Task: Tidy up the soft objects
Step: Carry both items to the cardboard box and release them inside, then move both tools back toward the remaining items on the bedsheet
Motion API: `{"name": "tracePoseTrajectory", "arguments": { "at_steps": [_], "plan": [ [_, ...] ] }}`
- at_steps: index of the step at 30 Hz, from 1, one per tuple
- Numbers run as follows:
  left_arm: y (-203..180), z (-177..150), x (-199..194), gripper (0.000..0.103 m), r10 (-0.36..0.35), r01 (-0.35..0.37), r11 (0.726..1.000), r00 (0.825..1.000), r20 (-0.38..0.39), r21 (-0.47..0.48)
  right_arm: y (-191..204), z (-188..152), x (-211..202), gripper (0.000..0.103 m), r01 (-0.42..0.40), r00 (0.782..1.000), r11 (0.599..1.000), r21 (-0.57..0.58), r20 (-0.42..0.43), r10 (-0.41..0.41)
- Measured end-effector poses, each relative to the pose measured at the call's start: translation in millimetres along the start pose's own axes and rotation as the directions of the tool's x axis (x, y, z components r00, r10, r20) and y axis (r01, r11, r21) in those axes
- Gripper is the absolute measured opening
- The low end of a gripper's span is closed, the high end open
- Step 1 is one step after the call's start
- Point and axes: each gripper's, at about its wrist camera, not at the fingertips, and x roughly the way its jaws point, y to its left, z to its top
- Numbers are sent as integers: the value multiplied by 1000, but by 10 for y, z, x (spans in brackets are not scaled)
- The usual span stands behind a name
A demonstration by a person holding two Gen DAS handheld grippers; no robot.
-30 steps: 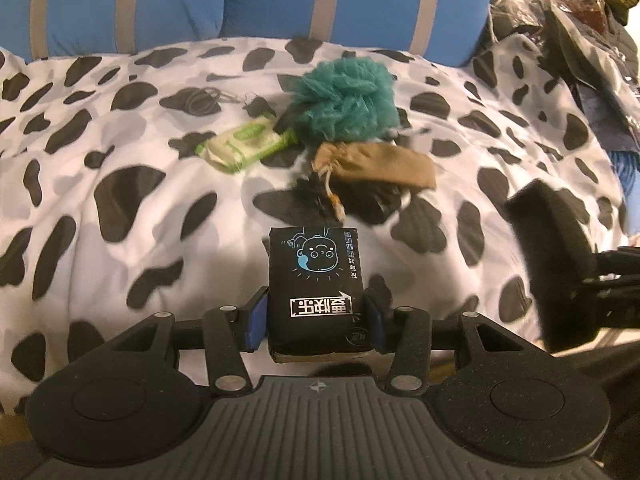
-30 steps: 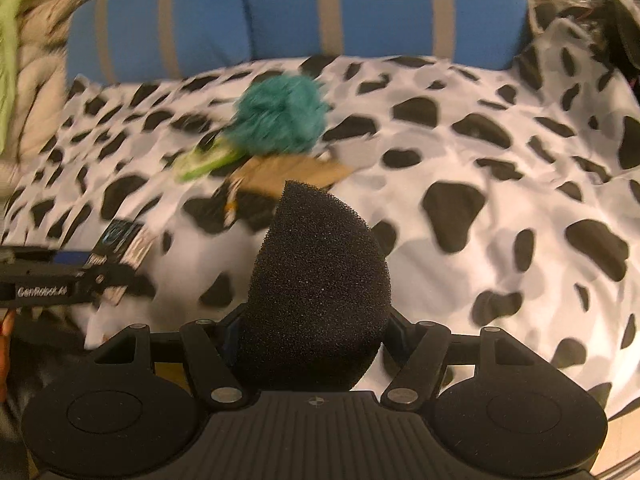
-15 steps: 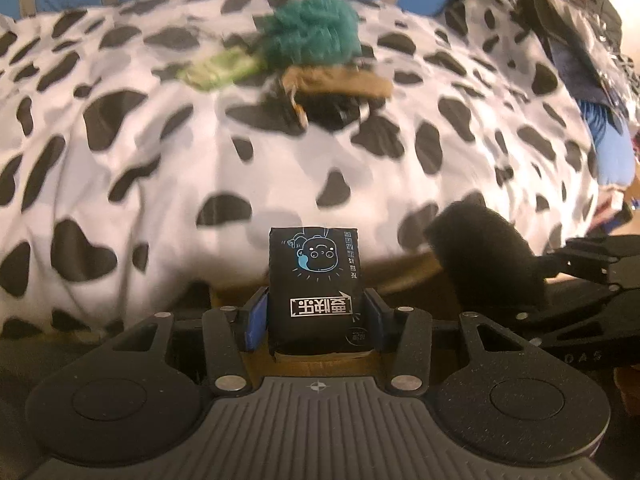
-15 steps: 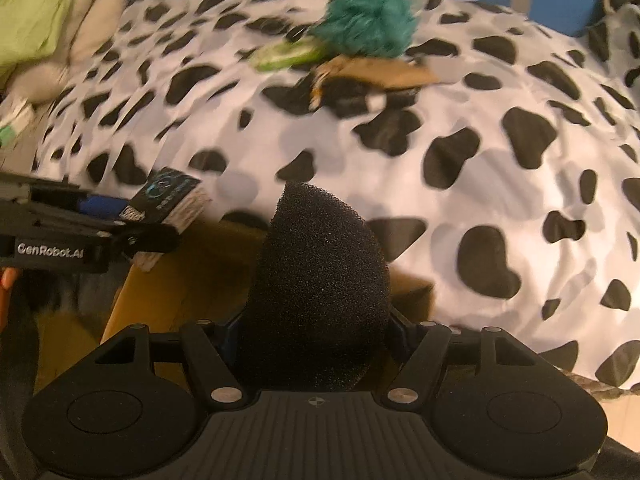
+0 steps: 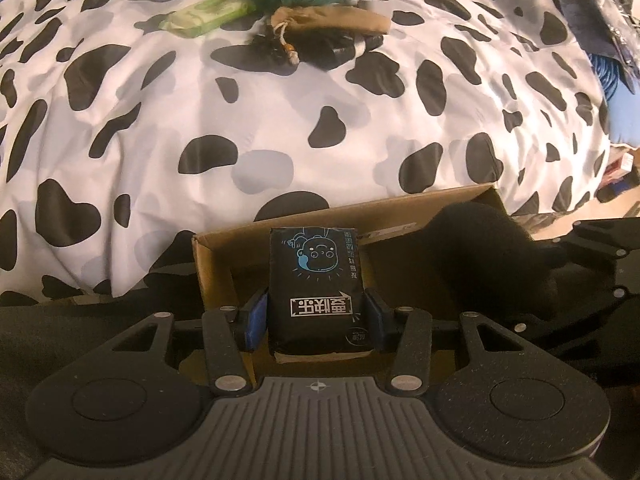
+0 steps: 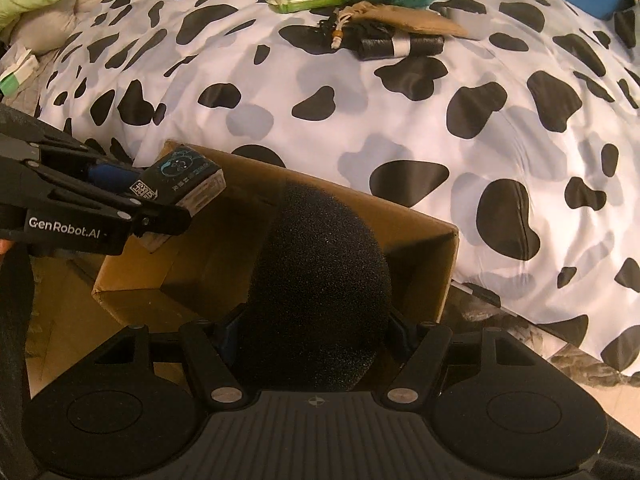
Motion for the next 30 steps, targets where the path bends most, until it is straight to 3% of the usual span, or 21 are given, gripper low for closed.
{"name": "tracePoseTrajectory", "arguments": {
  "at_steps": [5,9,12,30],
  "plan": [
    [16,16,23,49,7,-7,1000,1000,-10,-12,29,7,21,73,-13,1000,1000,-12,-10,13],
    [54,26,46,50,21,-22,999,1000,-21,-36,18,22,17,96,7,1000,1000,-4,-4,-7],
    [80,32,74,74,47,-49,997,998,-37,-60,22,28,18,103,25,1000,1000,-9,0,-25],
    [144,54,45,77,81,-82,992,997,-14,-93,3,36,68,103,78,997,997,-6,-16,-78]
  ]
}}
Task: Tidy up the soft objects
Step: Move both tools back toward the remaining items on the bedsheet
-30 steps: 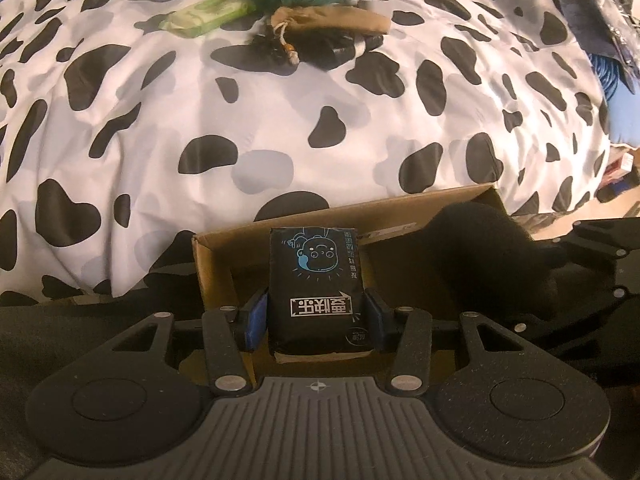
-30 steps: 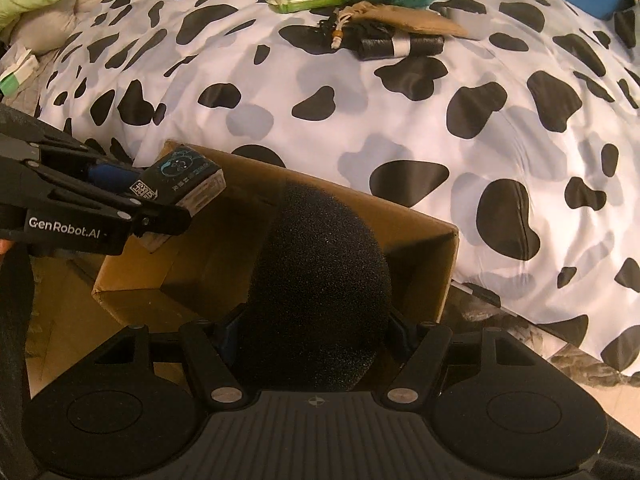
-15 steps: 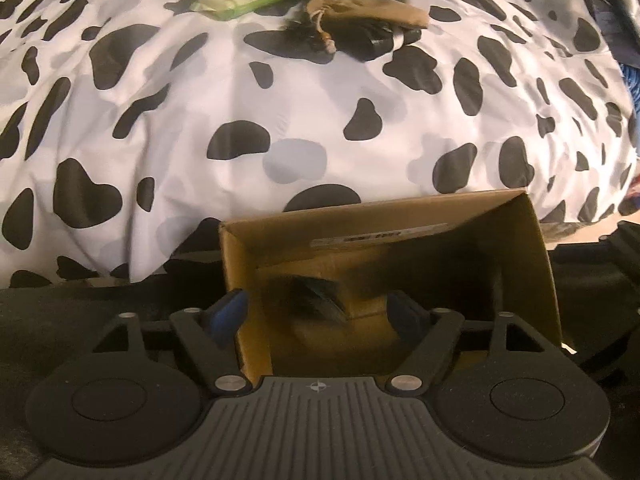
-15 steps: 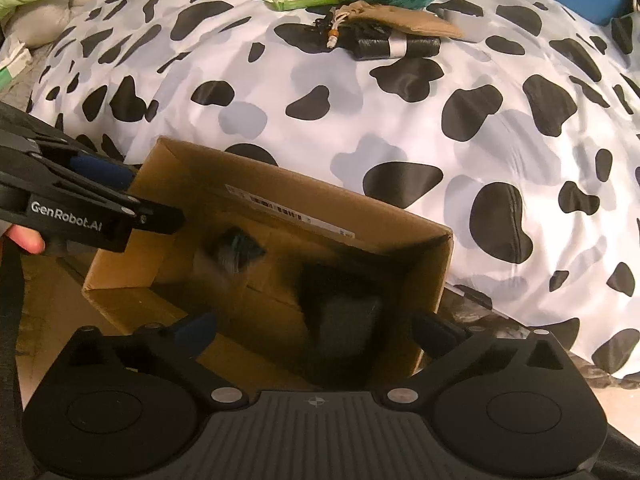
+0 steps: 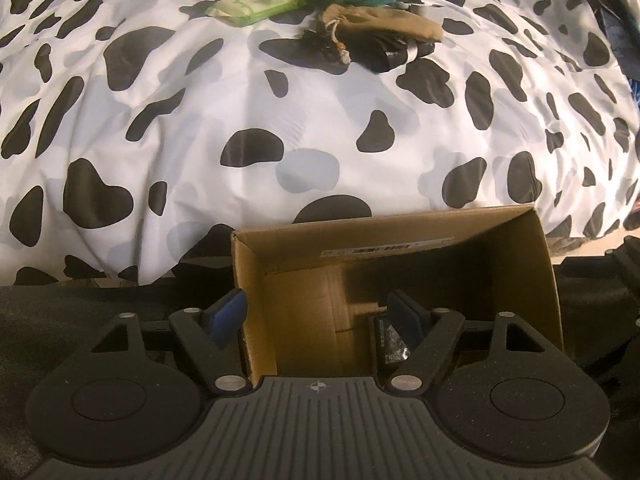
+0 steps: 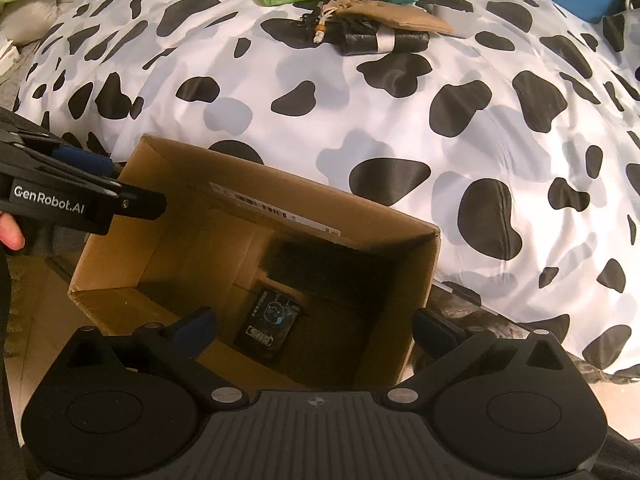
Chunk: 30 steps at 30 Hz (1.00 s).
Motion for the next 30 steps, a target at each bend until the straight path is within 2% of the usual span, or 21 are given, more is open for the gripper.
{"name": "tracePoseTrajectory", "arguments": {
  "at_steps": [10,13,22,30],
  "plan": [
    [-40,-9,1,77,11,-11,1000,1000,5,15,-36,11,-8,103,33,999,999,22,9,-33],
    [-28,-8,-29,77,15,-15,1000,999,29,5,-60,24,-21,103,56,998,998,38,20,-57],
    [-20,25,-144,77,-12,11,1000,992,125,8,-102,150,-122,103,116,987,989,95,99,-125],
    [22,38,-187,77,-7,5,1000,986,165,7,-260,221,-248,103,103,973,977,189,184,-138]
  ]
}}
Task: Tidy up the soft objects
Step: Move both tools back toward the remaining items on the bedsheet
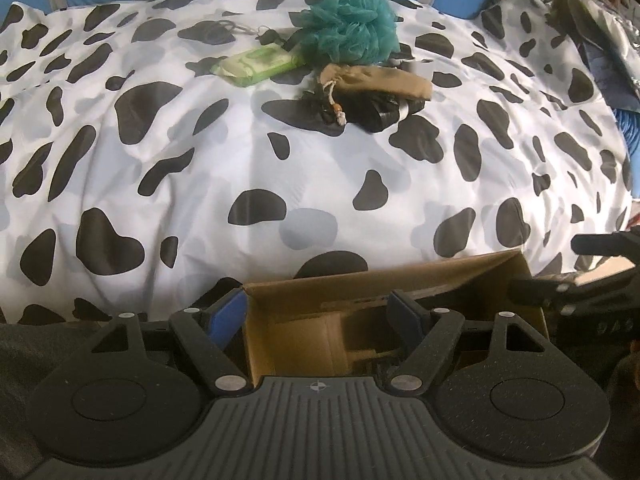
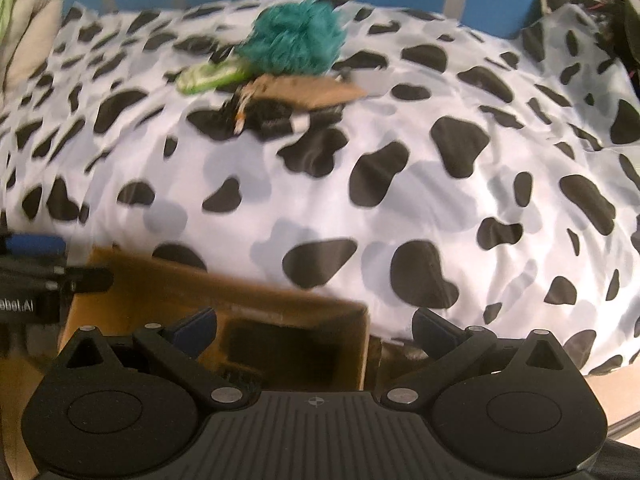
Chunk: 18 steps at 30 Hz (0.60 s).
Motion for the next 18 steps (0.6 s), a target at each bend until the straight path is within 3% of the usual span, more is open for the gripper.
{"name": "tracePoseTrajectory", "arguments": {
  "at_steps": [5,11,18],
  "plan": [
    [-18,50,-22,77,4,-5,999,1000,27,37,-90,63,-83,103,-3,998,999,53,61,0],
    [-47,143,-97,77,-64,58,996,993,97,67,-192,161,-125,103,4,993,996,84,120,-14],
    [-63,336,-93,77,-87,73,994,980,177,84,-328,356,1,103,34,989,997,72,141,-44]
  ]
}}
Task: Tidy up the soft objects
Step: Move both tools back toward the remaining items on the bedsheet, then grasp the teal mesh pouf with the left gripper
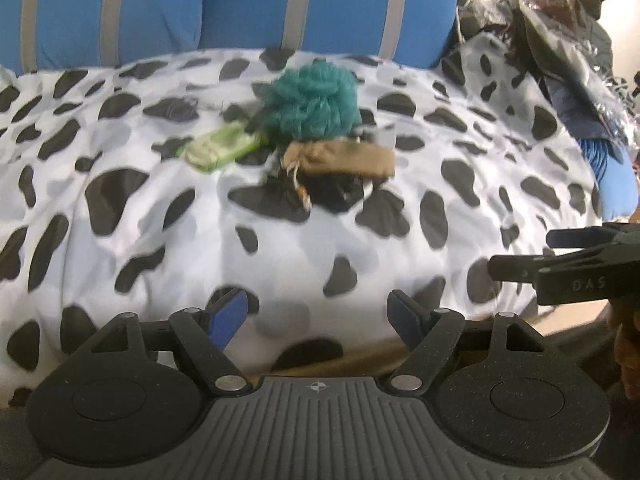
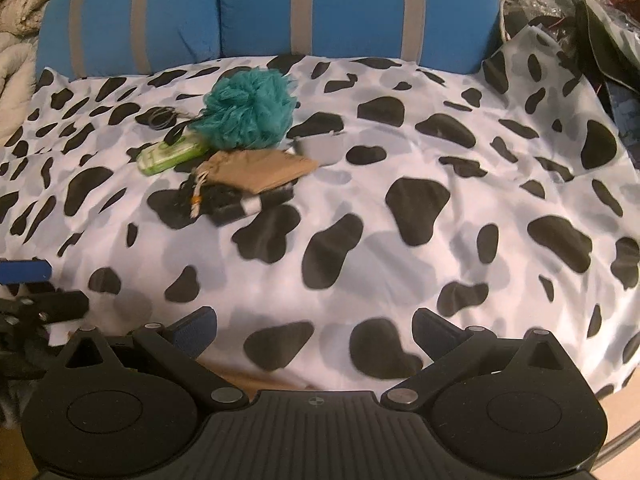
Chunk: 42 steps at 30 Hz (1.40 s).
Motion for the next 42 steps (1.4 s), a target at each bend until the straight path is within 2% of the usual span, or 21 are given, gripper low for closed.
{"name": "tracePoseTrajectory", "arguments": {
  "at_steps": [10,24,32,34,42],
  "plan": [
    [179,204,118,77,20,-19,999,999,36,-32,-180,209,119,103,12,999,999,32,32,-13],
    [328,584,289,77,0,5,998,996,89,-62,-341,497,311,103,8,998,998,58,54,-11],
    [356,880,443,77,5,10,994,991,131,-112,-445,615,488,103,28,999,997,74,18,-29],
    [362,969,498,80,-4,21,993,990,138,-119,-466,645,523,103,30,999,997,76,13,-31],
    [341,1282,825,85,-24,36,996,988,152,-77,-548,803,677,103,45,999,996,82,-5,-44]
  ]
}}
